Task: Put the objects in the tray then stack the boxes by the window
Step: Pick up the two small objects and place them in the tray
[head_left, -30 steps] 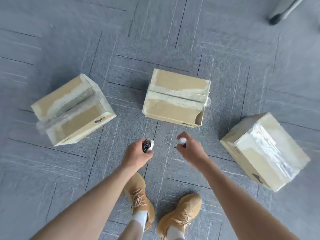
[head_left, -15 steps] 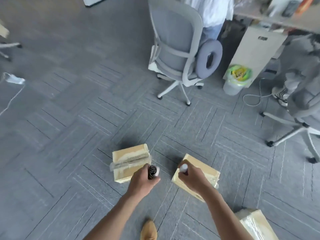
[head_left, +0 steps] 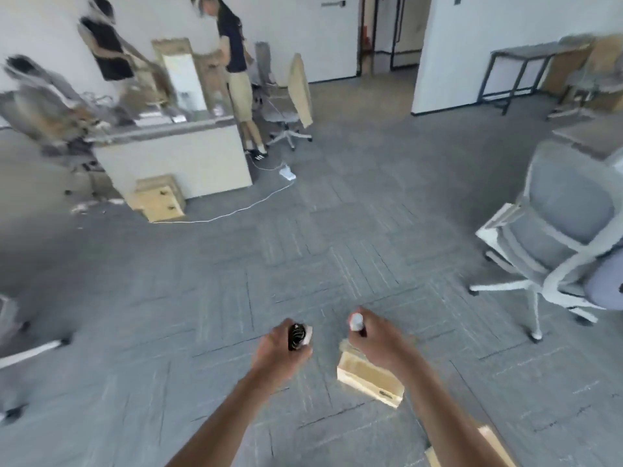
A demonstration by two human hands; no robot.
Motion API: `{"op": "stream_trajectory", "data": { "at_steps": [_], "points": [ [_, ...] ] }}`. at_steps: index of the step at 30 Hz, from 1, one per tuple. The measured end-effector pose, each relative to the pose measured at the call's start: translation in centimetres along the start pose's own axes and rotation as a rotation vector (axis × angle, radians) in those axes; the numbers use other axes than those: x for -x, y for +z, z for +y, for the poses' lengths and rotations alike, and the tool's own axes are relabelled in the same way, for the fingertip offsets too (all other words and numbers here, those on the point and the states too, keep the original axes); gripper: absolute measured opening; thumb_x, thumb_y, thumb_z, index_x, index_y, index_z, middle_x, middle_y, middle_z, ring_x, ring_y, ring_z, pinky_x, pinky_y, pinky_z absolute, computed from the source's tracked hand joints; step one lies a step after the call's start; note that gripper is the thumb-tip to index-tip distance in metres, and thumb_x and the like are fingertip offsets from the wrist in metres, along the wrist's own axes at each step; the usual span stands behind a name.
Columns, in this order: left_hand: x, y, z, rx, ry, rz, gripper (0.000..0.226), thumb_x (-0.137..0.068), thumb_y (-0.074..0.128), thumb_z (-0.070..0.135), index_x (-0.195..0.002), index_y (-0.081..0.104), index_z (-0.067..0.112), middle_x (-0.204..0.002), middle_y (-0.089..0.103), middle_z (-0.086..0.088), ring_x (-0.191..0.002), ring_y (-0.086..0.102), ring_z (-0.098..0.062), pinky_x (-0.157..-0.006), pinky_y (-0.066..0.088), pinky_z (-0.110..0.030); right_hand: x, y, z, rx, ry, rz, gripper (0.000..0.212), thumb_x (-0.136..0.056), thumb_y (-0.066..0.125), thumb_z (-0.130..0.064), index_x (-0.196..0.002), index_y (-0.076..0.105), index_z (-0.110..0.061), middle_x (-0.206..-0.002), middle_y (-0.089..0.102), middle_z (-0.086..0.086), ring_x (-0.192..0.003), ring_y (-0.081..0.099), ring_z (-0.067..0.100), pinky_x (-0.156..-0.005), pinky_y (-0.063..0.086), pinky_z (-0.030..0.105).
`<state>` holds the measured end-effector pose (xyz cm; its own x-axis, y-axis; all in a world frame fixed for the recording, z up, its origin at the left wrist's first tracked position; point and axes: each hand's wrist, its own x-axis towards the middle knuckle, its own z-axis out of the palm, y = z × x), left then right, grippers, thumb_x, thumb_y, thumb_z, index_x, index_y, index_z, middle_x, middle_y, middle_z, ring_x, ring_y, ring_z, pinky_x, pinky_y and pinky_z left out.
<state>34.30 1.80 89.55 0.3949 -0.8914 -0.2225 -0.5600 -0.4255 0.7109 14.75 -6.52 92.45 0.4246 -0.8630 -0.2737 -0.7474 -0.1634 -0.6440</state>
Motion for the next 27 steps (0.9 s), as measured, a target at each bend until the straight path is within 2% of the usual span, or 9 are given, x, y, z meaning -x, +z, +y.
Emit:
{"op": "stream_trajectory", "data": {
  "at_steps": [3,6,8,12,15,18,21,27],
  "points": [
    [2.5,-7.0,-5.3,0.041,-0.094,0.119,0.024,-0.078,0.070,0.026,-0.100,0.062,0.021,-0.084,0.067,-0.001,-0.071,0.062,-0.019,-0.061,0.051,-0.030,-0.7,4.7,-7.9,0.038,-0.141,-0.085,0.009,-0.092,0.054,-0.025,-0.099,0.057,-0.021,-0.091,0.067,0.006,-0.091,0.065,0.028,-0.074,0.046,0.033],
    [5.4,-14.8,-11.4,0.054,-0.190,0.269,0.026,-0.077,0.070,0.032,-0.101,0.062,0.023,-0.085,0.070,0.000,-0.077,0.066,-0.021,-0.063,0.050,-0.027,-1.2,10.4,-16.6,0.061,-0.249,-0.190,0.013,-0.089,0.055,-0.023,-0.101,0.060,-0.018,-0.088,0.070,0.008,-0.078,0.062,0.024,-0.069,0.047,0.031],
    [7.7,-20.1,-16.0,0.077,-0.234,0.360,0.025,-0.078,0.072,0.031,-0.100,0.062,0.022,-0.083,0.068,0.001,-0.074,0.063,-0.017,-0.062,0.046,-0.025,-1.5,14.8,-22.7,0.081,-0.331,-0.271,0.014,-0.087,0.056,-0.022,-0.100,0.060,-0.017,-0.088,0.070,0.008,-0.076,0.059,0.023,-0.065,0.045,0.030],
    [13.1,-30.9,-26.6,0.081,-0.341,0.492,0.024,-0.077,0.073,0.032,-0.092,0.055,0.025,-0.076,0.061,0.004,-0.068,0.056,-0.014,-0.052,0.036,-0.013,-1.0,25.0,-35.9,0.113,-0.443,-0.449,0.011,-0.086,0.052,-0.023,-0.095,0.057,-0.024,-0.085,0.065,0.001,-0.065,0.049,0.016,-0.057,0.041,0.026],
    [17.7,-38.8,-35.0,0.099,-0.437,0.614,0.027,-0.075,0.074,0.032,-0.094,0.058,0.022,-0.080,0.064,0.000,-0.070,0.056,-0.017,-0.057,0.038,-0.020,0.5,34.0,-46.2,0.133,-0.542,-0.554,0.016,-0.086,0.051,-0.022,-0.100,0.059,-0.025,-0.084,0.061,-0.002,-0.065,0.049,0.016,-0.060,0.042,0.025],
    [22.5,-45.7,-42.5,0.128,-0.542,0.721,0.029,-0.074,0.076,0.033,-0.093,0.057,0.022,-0.080,0.063,0.000,-0.072,0.056,-0.019,-0.062,0.041,-0.026,3.1,42.8,-55.4,0.201,-0.642,-0.639,0.020,-0.087,0.051,-0.024,-0.105,0.060,-0.026,-0.094,0.066,0.002,-0.070,0.053,0.018,-0.061,0.043,0.025],
    [26.9,-51.4,-49.0,0.174,-0.624,0.814,0.028,-0.075,0.075,0.032,-0.086,0.050,0.028,-0.078,0.060,0.002,-0.071,0.053,-0.018,-0.060,0.038,-0.025,5.5,50.9,-63.1,0.246,-0.719,-0.720,0.019,-0.086,0.051,-0.027,-0.102,0.059,-0.029,-0.097,0.067,0.003,-0.070,0.055,0.018,-0.060,0.044,0.026],
    [32.9,-59.8,-59.8,0.205,-0.733,0.928,0.024,-0.076,0.073,0.029,-0.088,0.053,0.028,-0.078,0.061,0.005,-0.069,0.055,-0.015,-0.058,0.040,-0.022,9.1,63.8,-75.5,0.312,-0.838,-0.871,0.017,-0.087,0.053,-0.025,-0.102,0.060,-0.026,-0.090,0.066,0.002,-0.067,0.052,0.015,-0.060,0.044,0.026]
  ]
}}
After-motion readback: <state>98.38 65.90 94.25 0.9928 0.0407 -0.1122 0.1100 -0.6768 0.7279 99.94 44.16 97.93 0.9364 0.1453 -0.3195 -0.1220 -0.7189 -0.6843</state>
